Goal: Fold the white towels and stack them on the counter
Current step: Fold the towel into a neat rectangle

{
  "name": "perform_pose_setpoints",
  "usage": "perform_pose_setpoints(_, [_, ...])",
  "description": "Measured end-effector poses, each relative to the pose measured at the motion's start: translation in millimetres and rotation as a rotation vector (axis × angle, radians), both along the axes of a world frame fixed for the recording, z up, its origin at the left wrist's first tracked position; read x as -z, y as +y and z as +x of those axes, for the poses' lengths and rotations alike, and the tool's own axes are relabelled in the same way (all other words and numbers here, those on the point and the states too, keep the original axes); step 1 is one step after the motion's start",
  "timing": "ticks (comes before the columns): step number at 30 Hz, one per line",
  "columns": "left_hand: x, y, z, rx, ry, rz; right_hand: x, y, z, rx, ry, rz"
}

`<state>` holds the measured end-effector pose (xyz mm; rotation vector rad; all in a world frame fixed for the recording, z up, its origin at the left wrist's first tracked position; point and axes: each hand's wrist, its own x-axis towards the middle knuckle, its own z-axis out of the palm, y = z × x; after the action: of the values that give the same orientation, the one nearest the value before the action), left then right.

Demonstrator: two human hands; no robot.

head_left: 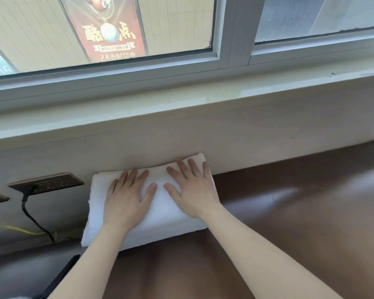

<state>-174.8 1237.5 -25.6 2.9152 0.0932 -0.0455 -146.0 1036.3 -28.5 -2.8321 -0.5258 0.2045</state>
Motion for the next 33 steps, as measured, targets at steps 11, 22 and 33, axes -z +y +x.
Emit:
perform_pose_setpoints(11, [14, 12, 3, 0.003, 0.051, -0.072, 5, -9, -5, 0.046, 0.021, 0.113])
perform_pose_setpoints(22, [1, -31, 2, -0.042, 0.000, 0.011, 19, -56, -6, 0.439, 0.591, 1.204])
perform_pose_setpoints(33, [-8, -110, 3, 0.113, -0.001, -0.002, 68, -80, -35, 0.649, 1.138, 1.285])
